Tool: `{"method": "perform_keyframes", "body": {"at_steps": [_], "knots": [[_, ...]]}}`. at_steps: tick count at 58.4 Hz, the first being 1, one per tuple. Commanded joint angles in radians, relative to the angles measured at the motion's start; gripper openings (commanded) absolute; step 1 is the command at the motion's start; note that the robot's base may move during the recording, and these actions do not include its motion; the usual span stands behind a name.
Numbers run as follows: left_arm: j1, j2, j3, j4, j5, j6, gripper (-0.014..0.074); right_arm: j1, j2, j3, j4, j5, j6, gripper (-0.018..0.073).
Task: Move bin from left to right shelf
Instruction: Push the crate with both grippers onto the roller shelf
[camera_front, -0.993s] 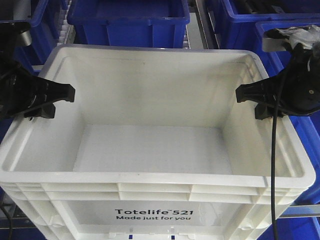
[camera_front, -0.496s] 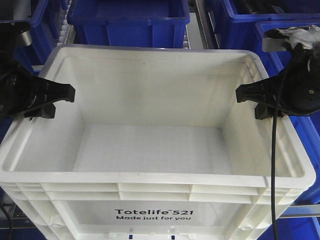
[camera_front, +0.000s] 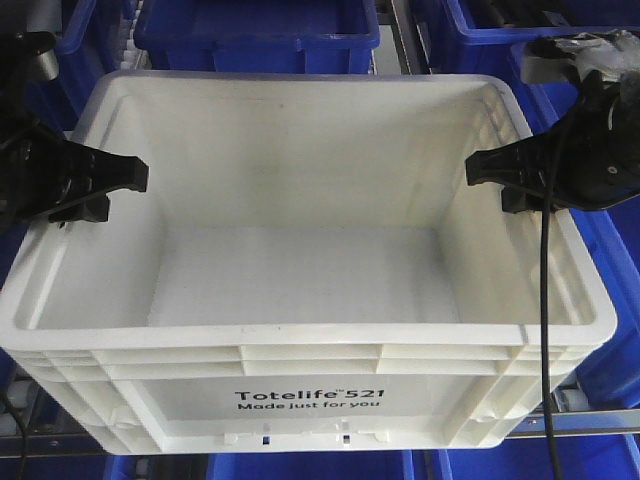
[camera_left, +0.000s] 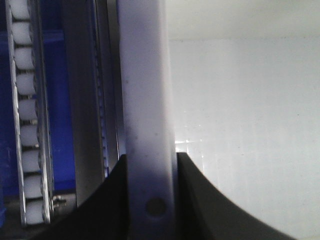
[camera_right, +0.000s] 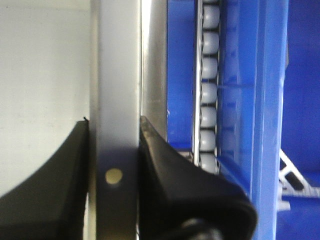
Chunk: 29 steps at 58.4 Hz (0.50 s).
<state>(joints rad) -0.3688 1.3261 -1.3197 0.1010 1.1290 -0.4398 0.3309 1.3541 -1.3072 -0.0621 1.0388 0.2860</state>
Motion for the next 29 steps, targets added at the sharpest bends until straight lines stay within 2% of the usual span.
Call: {"method": "perform_keyframes", "body": {"at_steps": [1, 7, 17, 29], "knots": [[0.0, -0.029, -0.037, 0.013, -0.12, 0.008, -0.0006, -0.004, -0.015, -0.037, -0.058, -0.154, -0.012, 0.0], [0.0, -0.011, -0.037, 0.053, -0.145, 0.002, -0.0006, -0.004, 0.017, -0.037, -0.076, -0.18, -0.008, 0.0], [0.0, 0.027, -0.037, 0.137, -0.163, -0.094, -0.0006, -0.004, 0.07, -0.037, -0.109, -0.243, -0.008, 0.0004], [0.0, 0.091, -0.037, 0.175, -0.183, -0.104, -0.0006, -0.004, 0.117, -0.037, -0.116, -0.32, 0.035, 0.0014]]}}
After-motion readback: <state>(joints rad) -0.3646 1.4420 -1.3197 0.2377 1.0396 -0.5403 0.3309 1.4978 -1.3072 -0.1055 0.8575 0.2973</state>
